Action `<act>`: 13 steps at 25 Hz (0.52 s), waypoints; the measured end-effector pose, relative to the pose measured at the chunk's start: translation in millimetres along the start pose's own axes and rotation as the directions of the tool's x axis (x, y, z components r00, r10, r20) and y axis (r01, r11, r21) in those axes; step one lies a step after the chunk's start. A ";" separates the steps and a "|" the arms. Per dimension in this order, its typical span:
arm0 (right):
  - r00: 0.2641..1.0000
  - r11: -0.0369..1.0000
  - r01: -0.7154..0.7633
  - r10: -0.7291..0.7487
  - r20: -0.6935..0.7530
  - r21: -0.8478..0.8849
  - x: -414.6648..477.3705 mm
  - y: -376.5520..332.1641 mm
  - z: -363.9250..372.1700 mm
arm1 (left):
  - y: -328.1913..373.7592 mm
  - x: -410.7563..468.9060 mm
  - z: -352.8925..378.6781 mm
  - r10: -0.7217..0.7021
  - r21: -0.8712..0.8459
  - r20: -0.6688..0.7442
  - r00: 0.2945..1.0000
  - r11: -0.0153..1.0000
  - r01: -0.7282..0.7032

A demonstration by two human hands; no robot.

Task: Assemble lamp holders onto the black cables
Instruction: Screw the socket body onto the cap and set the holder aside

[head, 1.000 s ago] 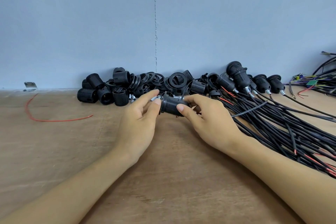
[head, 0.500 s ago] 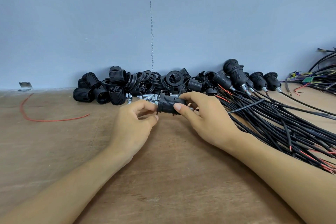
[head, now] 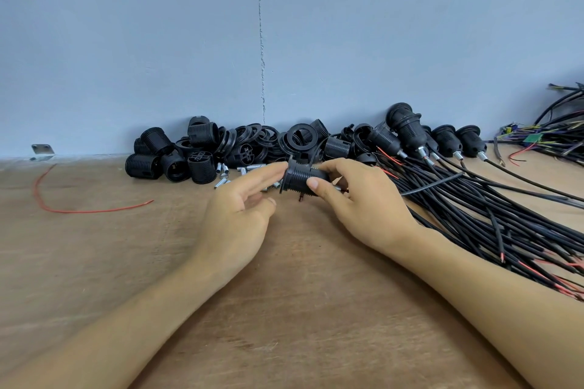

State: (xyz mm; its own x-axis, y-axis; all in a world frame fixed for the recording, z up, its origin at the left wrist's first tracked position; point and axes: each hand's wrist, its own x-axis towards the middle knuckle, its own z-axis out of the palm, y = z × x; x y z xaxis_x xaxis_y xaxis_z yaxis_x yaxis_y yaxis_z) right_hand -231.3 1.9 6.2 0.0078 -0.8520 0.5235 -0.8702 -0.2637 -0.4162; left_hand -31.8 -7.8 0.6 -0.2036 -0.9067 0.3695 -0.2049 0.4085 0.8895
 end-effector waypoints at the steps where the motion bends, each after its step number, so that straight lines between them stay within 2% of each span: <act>1: 0.999 1.000 -0.019 0.019 -0.027 0.007 0.4 0.8 -0.3 | -0.7 -0.4 0.4 0.002 0.019 0.006 1.000 1.000 -0.002; 6: 0.996 0.998 -0.004 0.010 -0.090 0.067 0.3 0.1 1.3 | -8.7 2.4 1.8 -0.058 0.059 -0.074 0.996 0.996 0.062; 13: 0.995 0.992 0.063 -0.070 0.070 0.106 -0.4 3.0 2.4 | -13.3 6.1 2.6 -0.089 0.031 -0.051 0.995 0.995 0.091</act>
State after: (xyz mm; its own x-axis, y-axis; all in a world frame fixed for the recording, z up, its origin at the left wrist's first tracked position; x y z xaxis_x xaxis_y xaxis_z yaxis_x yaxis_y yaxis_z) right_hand -232.8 0.4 2.9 0.1037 -0.8610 0.4979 -0.8108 -0.3631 -0.4591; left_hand -32.8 -18.5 -9.7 -0.1358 -0.9437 0.3016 -0.2524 0.3273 0.9106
